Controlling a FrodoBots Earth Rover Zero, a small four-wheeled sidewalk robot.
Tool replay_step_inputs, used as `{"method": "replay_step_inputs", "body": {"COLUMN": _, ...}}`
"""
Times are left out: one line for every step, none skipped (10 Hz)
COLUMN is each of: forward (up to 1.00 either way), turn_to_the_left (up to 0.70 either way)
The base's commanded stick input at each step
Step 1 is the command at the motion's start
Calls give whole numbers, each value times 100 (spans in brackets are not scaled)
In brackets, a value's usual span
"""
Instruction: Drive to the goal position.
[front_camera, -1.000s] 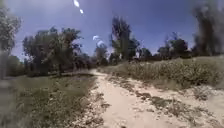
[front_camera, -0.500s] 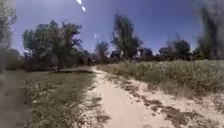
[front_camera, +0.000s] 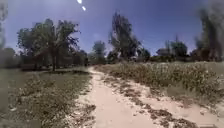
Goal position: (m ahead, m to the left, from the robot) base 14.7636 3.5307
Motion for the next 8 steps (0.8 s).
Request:
{"method": "replay_step_inputs", "body": {"forward": 85, "turn_to_the_left": 5}}
{"method": "replay_step_inputs", "body": {"forward": 85, "turn_to_the_left": 0}}
{"method": "replay_step_inputs", "body": {"forward": 85, "turn_to_the_left": 0}}
{"method": "replay_step_inputs", "body": {"forward": 85, "turn_to_the_left": 0}}
{"method": "replay_step_inputs", "body": {"forward": 85, "turn_to_the_left": 0}}
{"method": "replay_step_inputs", "body": {"forward": 85, "turn_to_the_left": 0}}
{"method": "replay_step_inputs", "body": {"forward": 85, "turn_to_the_left": 0}}
{"method": "replay_step_inputs", "body": {"forward": 85, "turn_to_the_left": 0}}
